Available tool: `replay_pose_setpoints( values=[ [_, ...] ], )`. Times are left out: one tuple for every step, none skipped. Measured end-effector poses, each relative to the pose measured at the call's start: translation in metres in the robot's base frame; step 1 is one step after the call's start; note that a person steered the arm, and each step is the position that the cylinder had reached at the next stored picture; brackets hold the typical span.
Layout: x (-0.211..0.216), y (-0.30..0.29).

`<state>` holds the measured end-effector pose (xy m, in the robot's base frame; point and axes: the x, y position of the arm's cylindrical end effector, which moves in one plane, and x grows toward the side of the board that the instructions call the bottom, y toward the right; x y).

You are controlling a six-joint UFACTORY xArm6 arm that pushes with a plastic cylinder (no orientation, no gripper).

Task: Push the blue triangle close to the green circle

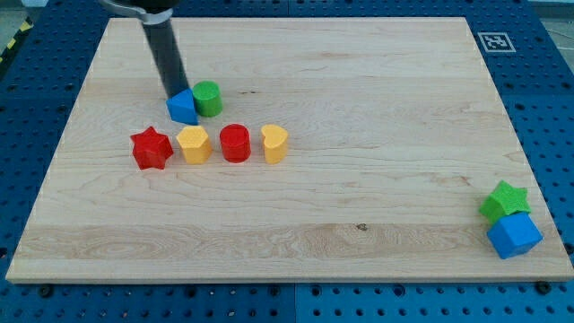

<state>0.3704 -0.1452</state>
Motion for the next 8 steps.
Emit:
replay_pose_setpoints(
  values=[
    [0.000, 0.027],
    [-0.005, 0.023],
    [-0.005, -0.031],
    [0.019, -0.069],
    [0.049, -0.082],
    [0.053, -0.065],
    [0.036, -0.049],
    [0.019, -0.047]
  ],
)
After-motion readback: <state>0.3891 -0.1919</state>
